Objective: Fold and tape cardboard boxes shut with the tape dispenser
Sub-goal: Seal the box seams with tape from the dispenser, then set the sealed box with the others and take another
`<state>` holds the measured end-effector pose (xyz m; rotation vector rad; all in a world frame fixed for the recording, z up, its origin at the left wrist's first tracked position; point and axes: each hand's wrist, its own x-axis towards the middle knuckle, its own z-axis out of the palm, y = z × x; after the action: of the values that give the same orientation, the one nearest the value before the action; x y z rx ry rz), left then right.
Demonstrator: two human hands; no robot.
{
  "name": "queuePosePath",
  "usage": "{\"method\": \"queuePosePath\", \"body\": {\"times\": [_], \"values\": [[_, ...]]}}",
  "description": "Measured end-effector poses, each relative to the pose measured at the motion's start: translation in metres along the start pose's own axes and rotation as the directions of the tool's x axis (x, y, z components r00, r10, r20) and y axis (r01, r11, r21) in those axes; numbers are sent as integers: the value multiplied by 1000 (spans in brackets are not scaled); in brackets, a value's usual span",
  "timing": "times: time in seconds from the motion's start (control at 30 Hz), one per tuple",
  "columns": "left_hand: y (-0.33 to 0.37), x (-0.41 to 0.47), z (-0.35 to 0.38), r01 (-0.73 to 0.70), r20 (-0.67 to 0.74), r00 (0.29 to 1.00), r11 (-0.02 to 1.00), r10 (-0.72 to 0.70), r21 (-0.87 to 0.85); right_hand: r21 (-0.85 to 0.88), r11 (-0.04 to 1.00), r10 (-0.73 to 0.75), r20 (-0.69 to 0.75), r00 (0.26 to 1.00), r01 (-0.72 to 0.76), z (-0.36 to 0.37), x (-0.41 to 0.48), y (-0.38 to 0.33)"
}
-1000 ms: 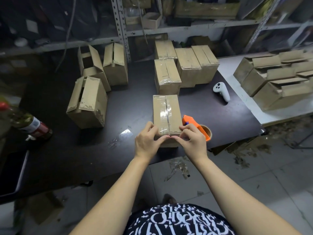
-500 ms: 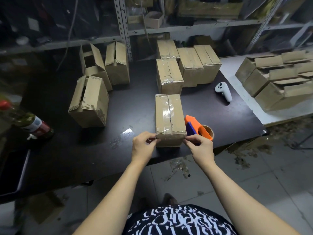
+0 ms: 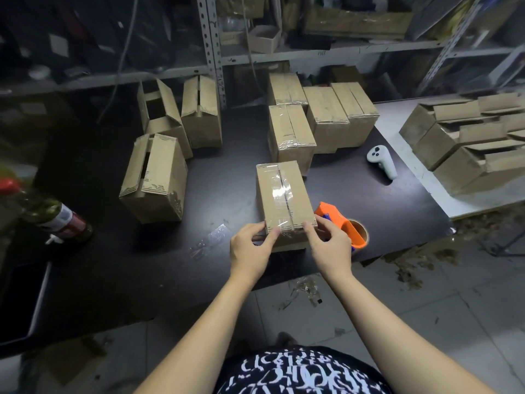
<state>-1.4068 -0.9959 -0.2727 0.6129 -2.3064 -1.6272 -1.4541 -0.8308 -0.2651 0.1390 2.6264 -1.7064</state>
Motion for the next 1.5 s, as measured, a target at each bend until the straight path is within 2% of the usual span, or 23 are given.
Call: {"method": "queuePosePath", "body": {"times": [0.23,0.4,0.6,0.7,0.77,0.93,1.13,1.23,1.3,1.4,1.5], "values": [[-6,26,-11,-18,-113,993,999,23,44,15,1000,0,102,995,-2,31,27,-16],[1,62,-20,27,-92,996,998,-22,54,-18,1000,14,117,993,-12,60,58,-29],[15,136,-19,102,-75,993,991,-96,84,-49,998,52,65,997,-49,91,111,-55],[20,174,-17,113,-81,991,986,-104,119,-124,992,44,50,998,-37,109,142,-68],[27,193,-15,127,-76,990,980,-116,152,-240,971,36,42,998,-25,119,159,-79],[46,227,-15,168,-49,986,959,-161,227,-477,872,-104,37,994,108,122,189,-103],[55,265,-23,231,-24,972,920,-236,317,-467,843,-292,17,956,266,128,221,-126],[62,281,-33,224,-35,973,906,-227,358,-411,820,-434,4,901,398,135,241,-145],[70,294,-43,221,-76,975,912,-208,345,-316,846,-424,89,901,429,143,257,-163],[83,321,-63,207,-171,973,911,-155,357,-234,906,-284,282,916,353,165,283,-184],[97,349,-81,157,-243,970,835,-28,527,-172,920,-267,387,883,353,187,298,-198]]}}
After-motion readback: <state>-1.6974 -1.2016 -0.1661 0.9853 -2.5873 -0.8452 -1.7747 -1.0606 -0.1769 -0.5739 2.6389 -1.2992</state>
